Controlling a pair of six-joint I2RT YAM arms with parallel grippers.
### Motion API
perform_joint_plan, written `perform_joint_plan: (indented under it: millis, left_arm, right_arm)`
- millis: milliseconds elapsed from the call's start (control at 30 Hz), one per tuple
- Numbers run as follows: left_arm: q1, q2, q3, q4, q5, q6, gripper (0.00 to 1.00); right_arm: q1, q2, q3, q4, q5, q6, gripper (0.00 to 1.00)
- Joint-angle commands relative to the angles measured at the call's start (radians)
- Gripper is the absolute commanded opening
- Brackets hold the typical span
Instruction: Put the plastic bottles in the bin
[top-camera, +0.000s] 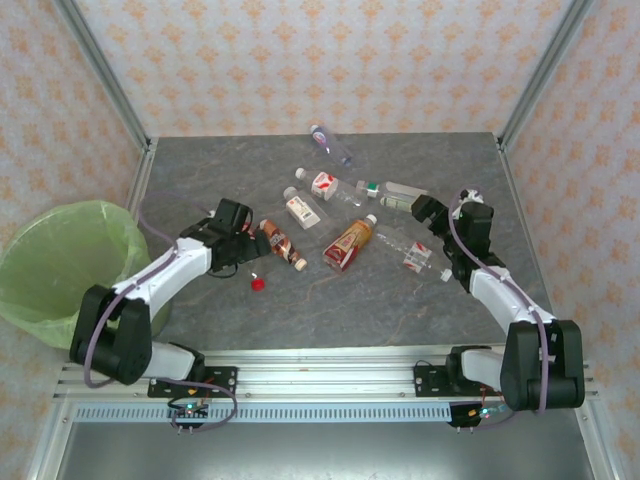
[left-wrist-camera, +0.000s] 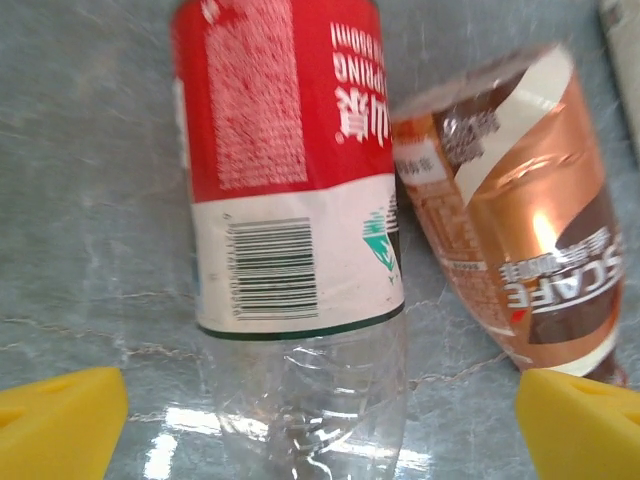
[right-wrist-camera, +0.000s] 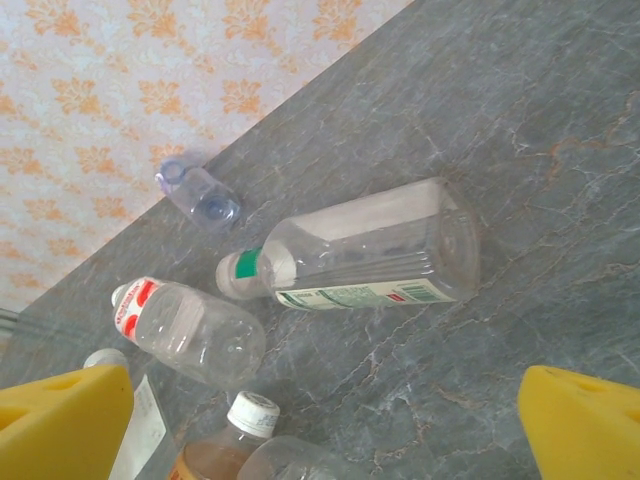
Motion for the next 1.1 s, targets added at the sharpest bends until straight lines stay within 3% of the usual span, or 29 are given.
perform_joint_plan:
  millis: [0, 267, 633, 833, 1067]
  left_arm:
    - [-0.008, 0.030, 0.031, -0.007, -0.007, 0.052, 1.00]
    - [-0.008, 0.129, 0.028, 0.058, 0.027, 0.113, 0.97]
    - [-0.008, 0.227, 0.105, 0.048, -0.148, 0.139, 0.94]
    - [-0.006, 0.298, 0.150, 0.075, -0.168, 0.146, 0.94]
    - [-0.006, 0.347, 0.175, 0.097, -0.167, 0.140, 0.87]
  right_arm:
    - [0.010, -0.005, 0.041, -0.018, -0.027, -0.023, 0.99]
    - [0.011, 0.004, 0.058, -0.038, -0.040, -0.022, 0.99]
    - [0.012, 0.010, 0.064, -0.076, -0.032, -0.024, 0.99]
    - [0.012, -0.005, 0.060, -0.097, -0.017, -0.030, 0.99]
    - [0.021, -0.005, 0.087, -0.132, -0.103, -0.051, 0.99]
